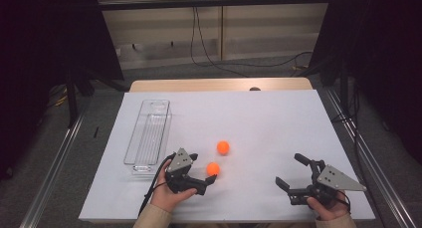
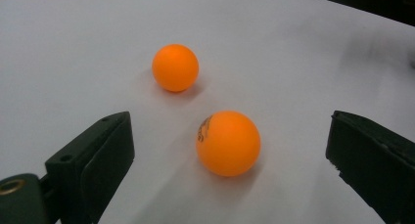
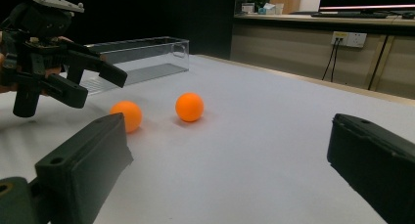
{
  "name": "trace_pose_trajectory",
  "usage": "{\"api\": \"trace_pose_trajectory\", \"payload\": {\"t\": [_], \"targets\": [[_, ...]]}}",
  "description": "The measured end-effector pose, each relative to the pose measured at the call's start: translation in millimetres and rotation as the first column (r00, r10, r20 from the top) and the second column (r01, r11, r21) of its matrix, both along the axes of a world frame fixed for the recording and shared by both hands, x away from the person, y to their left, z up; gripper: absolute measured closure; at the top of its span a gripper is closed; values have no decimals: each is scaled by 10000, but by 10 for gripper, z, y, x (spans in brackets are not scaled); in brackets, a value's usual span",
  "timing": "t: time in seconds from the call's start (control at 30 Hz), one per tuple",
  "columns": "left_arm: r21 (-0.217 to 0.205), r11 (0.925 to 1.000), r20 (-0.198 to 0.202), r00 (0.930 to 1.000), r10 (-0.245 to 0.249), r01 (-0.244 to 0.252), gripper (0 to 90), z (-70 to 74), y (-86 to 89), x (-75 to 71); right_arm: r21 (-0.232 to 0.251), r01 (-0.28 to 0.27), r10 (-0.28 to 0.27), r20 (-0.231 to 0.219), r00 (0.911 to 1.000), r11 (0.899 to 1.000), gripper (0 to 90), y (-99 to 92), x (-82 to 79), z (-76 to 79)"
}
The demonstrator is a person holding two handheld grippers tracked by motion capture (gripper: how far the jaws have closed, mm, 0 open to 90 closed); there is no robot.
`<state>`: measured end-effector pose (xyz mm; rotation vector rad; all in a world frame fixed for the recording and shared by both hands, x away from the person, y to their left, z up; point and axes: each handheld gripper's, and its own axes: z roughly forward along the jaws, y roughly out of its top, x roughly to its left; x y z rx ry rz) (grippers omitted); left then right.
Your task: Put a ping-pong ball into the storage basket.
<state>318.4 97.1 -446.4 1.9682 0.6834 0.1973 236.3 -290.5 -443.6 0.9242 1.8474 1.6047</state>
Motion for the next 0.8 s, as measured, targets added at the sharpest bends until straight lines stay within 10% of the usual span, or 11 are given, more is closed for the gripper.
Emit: {"api": "trace_pose_trajectory", "payload": {"t": [0.8], "targets": [[743,9968,-523,9983,-240,279,156,-37,-122,71,-21,16,-16,43,10000,10000,11,1,3,3]]}}
